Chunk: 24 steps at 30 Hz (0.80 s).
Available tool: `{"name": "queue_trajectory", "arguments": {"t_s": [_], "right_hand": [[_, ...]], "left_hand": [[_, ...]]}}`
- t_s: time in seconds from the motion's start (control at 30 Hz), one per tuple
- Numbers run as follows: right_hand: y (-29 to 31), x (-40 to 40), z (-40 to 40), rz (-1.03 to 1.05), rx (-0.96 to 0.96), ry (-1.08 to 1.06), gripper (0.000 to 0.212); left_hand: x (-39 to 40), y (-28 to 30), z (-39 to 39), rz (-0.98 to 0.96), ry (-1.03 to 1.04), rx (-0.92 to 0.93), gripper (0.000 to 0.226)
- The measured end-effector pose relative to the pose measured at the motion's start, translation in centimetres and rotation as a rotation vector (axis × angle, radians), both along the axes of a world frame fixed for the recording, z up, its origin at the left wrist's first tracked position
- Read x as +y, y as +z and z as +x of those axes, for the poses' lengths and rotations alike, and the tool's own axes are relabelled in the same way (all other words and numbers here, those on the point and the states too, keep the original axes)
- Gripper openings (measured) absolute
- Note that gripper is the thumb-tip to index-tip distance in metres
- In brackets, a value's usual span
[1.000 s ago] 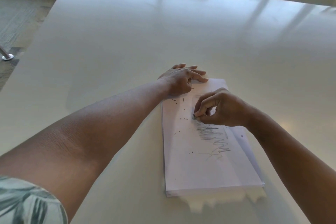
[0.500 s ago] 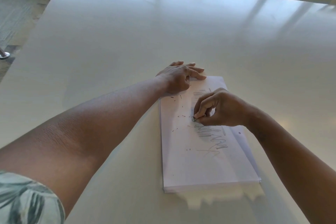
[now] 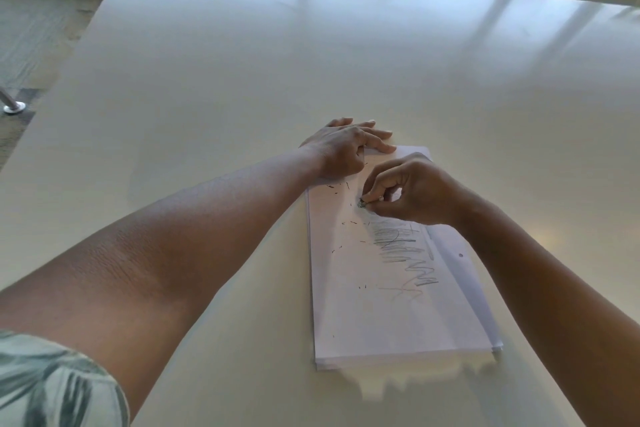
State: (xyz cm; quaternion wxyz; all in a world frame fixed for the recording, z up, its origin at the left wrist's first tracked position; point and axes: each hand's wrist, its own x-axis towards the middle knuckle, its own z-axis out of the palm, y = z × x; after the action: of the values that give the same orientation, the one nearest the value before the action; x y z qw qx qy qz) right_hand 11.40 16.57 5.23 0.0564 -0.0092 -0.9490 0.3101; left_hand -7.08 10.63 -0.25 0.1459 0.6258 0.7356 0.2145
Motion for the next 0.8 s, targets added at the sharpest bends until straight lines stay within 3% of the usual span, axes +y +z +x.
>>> {"name": "queue_trajectory", "arguments": {"t_s": [0.33,0.6,0.8], "right_hand": [[1.5,0.1,1.6,-0.037,-0.272,0.141,0.012],[0.1,0.0,0.0,0.017,-0.003,-0.042,0.007],[0.8,0.4,0.9,0.053,-0.116,0.120,0.005]], "left_hand": [[0.0,0.1,-0.1,-0.004,-0.005,0.009,0.066],[-0.1,0.1,0.1,0.005,0.006,0.003,0.068],[0.0,-0.1,-0.1,-0.001,-0.002,0.003,0.068]]}}
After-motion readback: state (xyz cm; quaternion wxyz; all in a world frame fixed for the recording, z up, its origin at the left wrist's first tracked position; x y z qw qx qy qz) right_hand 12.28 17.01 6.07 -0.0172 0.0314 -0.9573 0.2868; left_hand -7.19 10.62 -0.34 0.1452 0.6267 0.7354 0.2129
